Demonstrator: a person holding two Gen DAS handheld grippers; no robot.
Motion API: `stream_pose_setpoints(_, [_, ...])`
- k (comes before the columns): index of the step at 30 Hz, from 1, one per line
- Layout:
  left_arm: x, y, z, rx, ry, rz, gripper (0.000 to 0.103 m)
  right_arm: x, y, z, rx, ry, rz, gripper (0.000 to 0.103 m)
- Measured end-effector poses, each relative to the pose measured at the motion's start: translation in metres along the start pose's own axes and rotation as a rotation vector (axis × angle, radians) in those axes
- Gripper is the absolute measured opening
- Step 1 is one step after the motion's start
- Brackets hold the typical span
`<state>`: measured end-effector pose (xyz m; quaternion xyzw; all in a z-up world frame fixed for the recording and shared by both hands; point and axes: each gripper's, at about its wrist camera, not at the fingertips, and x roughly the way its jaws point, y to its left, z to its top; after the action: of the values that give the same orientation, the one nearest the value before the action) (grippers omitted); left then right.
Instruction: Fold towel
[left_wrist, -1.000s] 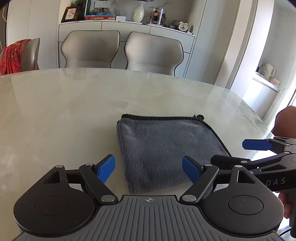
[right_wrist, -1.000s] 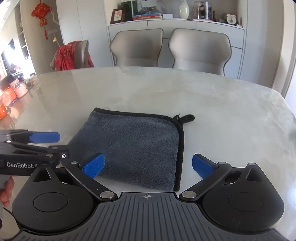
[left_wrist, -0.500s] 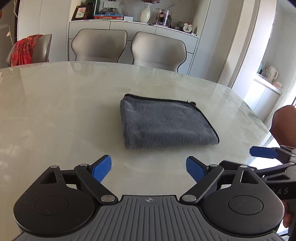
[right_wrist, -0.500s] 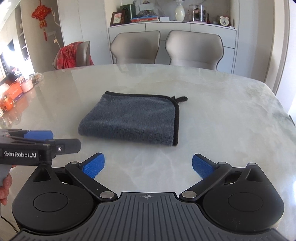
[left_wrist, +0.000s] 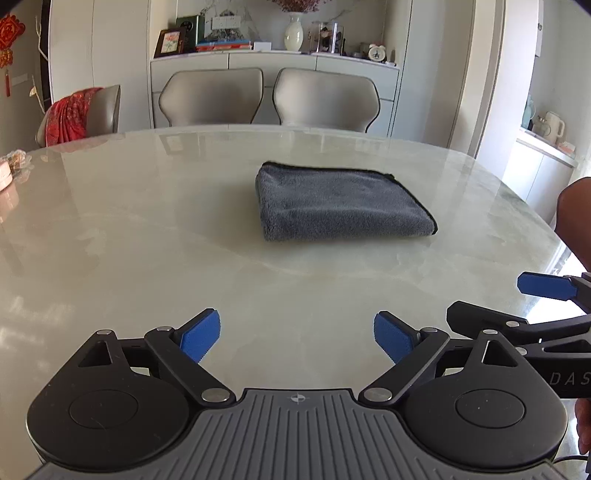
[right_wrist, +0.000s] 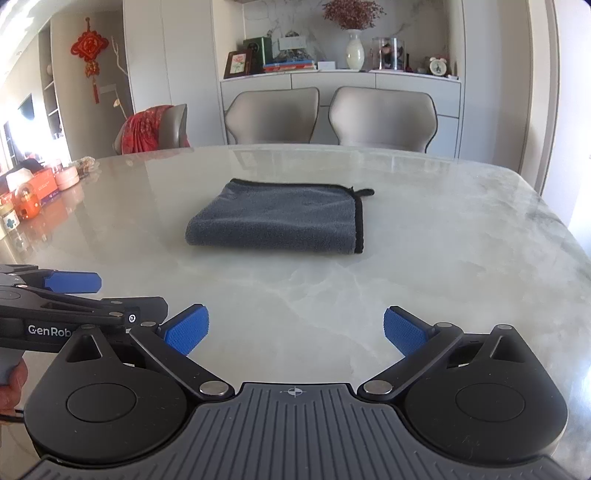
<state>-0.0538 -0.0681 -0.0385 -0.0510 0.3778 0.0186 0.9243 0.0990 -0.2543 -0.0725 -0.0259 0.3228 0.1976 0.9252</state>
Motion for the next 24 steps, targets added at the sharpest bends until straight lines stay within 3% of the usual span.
stream_pose_setpoints(24, [-0.032,0.008,0.0,-0.025,-0.055,0.085,0.094,-0.022,-0.005,0.002,-0.008,0.005,-0.055,0.102])
